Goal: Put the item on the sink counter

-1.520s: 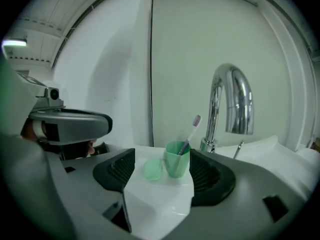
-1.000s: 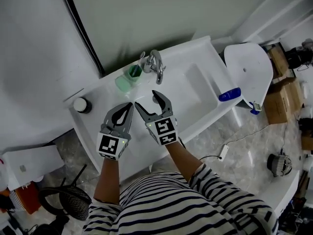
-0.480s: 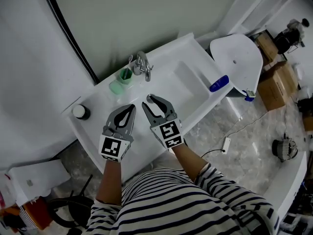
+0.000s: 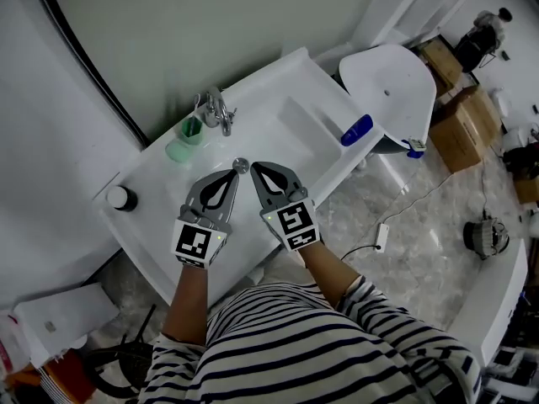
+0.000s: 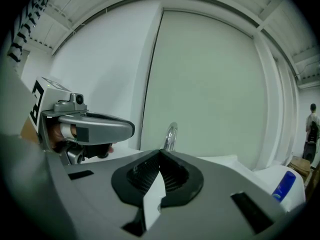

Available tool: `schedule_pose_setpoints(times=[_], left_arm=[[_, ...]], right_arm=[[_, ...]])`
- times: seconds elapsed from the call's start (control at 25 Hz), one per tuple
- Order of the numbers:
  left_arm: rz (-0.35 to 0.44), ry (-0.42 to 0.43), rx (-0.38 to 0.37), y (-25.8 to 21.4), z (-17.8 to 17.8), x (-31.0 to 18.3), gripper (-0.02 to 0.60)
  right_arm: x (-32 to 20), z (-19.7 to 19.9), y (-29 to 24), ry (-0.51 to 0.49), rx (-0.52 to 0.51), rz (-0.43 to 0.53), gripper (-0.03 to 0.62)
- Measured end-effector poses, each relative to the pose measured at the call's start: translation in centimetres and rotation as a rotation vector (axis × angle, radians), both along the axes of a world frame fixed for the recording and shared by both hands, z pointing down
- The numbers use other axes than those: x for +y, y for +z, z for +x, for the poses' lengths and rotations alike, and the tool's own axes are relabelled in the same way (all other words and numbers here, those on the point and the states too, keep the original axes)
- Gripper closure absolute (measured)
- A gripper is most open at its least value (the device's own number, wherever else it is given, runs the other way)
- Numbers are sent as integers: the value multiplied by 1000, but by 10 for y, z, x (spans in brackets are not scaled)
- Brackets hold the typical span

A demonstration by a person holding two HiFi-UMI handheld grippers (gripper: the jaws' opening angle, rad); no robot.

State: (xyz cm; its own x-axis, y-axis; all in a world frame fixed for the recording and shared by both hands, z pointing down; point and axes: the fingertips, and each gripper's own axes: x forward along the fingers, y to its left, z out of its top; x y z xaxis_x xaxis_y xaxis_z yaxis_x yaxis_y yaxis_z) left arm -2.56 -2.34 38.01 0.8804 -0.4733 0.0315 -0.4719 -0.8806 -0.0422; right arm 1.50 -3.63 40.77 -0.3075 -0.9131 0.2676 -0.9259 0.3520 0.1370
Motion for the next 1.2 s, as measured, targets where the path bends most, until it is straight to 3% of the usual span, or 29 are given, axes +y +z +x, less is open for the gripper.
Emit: schedule_pose_setpoints(times=[0.48, 0.8, 1.2], left_arm=[[-12, 10, -23, 3, 130, -26, 575], [-32, 99, -40, 17, 230, -28, 575], [-68, 177, -54, 45, 313, -28, 575]], right_arm=[[-17, 124, 0, -40, -21, -52, 586], [-16, 227, 27, 75, -34, -127, 586], [5, 321, 62, 270, -40, -206, 585]])
